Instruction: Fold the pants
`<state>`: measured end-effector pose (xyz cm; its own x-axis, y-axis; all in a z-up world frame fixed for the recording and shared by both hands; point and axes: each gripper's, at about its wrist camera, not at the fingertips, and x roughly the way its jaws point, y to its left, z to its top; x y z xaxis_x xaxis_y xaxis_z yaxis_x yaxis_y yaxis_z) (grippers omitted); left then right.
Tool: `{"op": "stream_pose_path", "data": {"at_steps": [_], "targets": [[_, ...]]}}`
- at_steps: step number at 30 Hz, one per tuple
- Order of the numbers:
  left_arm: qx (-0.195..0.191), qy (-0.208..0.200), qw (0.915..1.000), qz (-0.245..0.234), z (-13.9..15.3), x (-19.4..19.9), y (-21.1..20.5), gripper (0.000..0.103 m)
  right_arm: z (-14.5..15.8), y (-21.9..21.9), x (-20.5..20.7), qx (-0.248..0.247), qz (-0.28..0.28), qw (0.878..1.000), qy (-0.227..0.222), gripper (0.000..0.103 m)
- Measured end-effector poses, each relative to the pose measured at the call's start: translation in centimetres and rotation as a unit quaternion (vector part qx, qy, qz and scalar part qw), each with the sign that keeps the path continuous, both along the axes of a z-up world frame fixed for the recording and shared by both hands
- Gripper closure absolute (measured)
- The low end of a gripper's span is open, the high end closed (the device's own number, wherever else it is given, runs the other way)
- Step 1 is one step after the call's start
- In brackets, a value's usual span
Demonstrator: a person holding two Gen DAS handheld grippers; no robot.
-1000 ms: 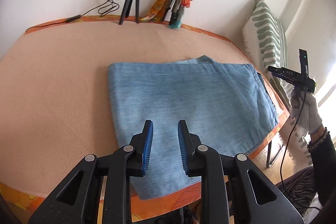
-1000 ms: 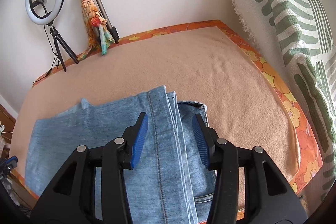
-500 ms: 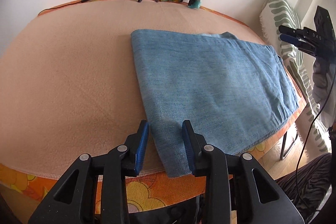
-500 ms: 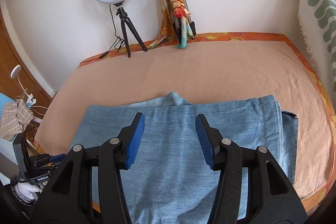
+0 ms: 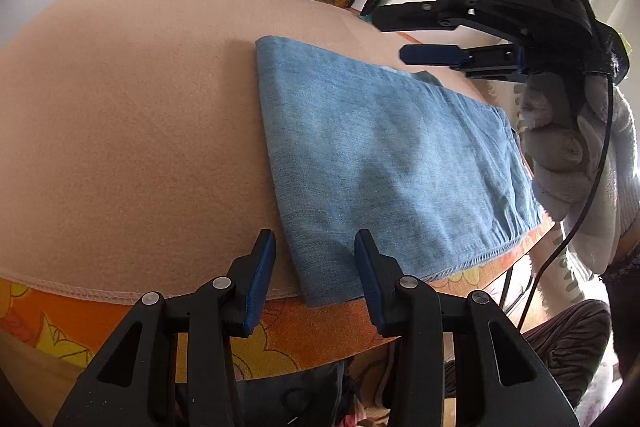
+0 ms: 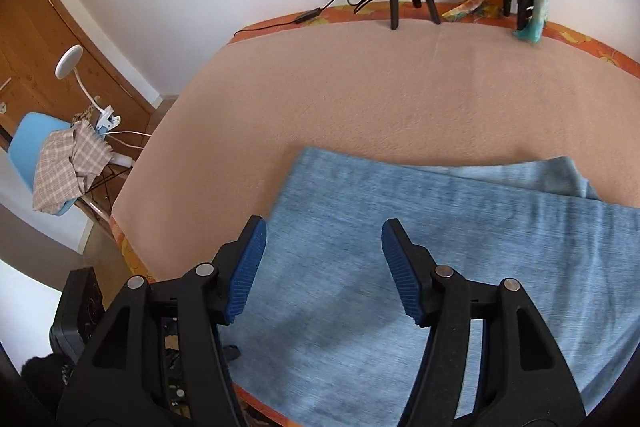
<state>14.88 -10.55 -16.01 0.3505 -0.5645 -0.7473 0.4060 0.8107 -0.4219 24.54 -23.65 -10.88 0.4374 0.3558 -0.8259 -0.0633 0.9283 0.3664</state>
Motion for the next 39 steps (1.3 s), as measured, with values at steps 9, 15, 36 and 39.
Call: {"op": "stream_pose_path", "data": {"at_steps": [9, 15, 36, 39], "targets": [[-0.086, 0.04, 0.9955, 0.009, -0.6, 0.3, 1.5, 0.068, -4.3, 7.9, 4.8, -0.077, 0.037, 0.993, 0.078, 0.04], [-0.098, 0.019, 0.995, -0.003, 0.3, -0.2, 1.4, 0.079, -5.4, 10.0, 6.2, -0.126, 0.045, 0.984, 0.118, 0.04], [-0.025, -0.044, 0.9987, -0.002, 3.1, -2.9, -1.6, 0.067, -7.1, 11.5, 7.0, -0.177, 0.064, 0.97, 0.157, 0.089], [-0.013, -0.034, 0.9993, 0.005, 2.5, -2.6, -2.0, 0.058, -6.4, 10.2, 6.5, -0.146, 0.049, 0.978, 0.139, 0.095]]}}
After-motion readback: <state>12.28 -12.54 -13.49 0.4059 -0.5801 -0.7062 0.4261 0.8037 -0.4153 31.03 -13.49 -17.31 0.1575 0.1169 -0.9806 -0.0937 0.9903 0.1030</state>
